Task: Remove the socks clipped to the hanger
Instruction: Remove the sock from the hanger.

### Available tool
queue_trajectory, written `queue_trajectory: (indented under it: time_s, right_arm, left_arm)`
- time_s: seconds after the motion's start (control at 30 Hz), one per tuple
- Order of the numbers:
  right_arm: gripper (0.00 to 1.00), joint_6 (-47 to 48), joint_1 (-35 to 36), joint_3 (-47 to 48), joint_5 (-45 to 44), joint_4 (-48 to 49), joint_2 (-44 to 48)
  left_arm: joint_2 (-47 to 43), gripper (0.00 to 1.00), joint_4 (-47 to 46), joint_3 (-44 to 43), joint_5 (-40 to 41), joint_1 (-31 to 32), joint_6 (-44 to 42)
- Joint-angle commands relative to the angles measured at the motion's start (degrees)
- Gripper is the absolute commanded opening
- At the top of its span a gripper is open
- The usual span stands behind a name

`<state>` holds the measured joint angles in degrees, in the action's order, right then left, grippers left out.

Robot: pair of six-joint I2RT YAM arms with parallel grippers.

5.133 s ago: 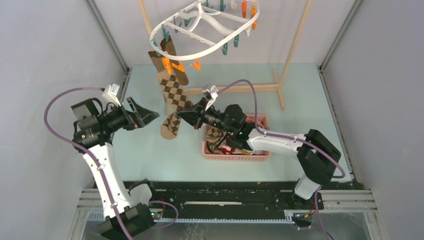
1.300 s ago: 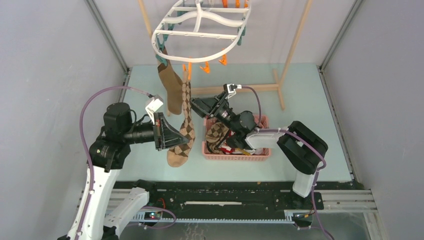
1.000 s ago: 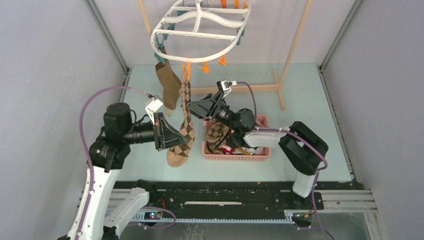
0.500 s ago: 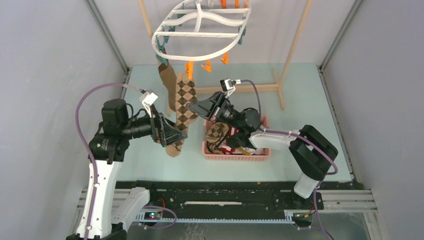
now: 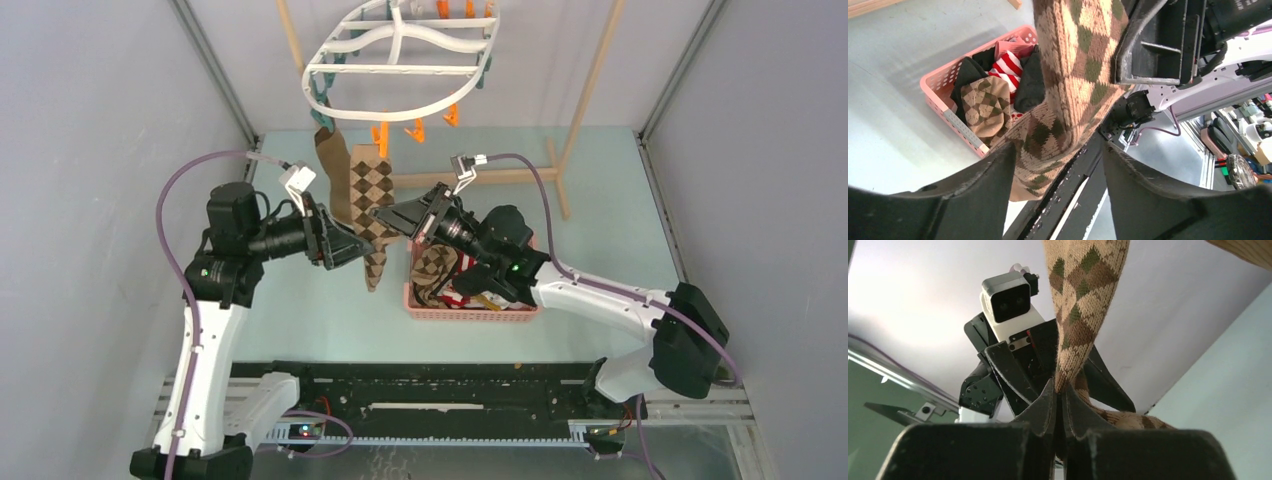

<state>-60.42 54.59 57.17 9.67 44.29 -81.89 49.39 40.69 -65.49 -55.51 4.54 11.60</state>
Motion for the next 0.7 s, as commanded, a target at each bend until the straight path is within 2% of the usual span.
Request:
queue_trajectory:
  time_s: [0.0, 0.13, 0.23, 0.47, 0.67]
  right_arm:
    - [0.08, 4.09, 0.96, 4.09, -3.58, -10.27, 0.98]
    - [0.11, 1.11, 0.70, 5.21, -2.66, -8.13, -1.09]
    - [0.13, -2.10, -0.09, 5.19, -0.95, -5.22, -2.10]
    - [0.37, -6.51, -2.25, 5.22, 1.55, -1.23, -1.82]
    - [0.68, -12.94, -4.21, 2.96, 1.54, 5.55, -4.16]
  left_arm:
    - [0.78, 0.64, -5.10, -1.56, -0.61, 0.72, 3.08]
    - [0.88, 0.55, -9.07, -0.45, -1.97, 2.46, 6.34]
    - [0.73, 0.32, -12.78, 0.34, -2.27, 2.84, 9.19]
    - [0.62, 0.02, -13.25, 1.45, -1.40, 2.85, 9.94]
    - [0.23, 0.00, -14.37, 2.06, -3.75, 2.85, 13.16]
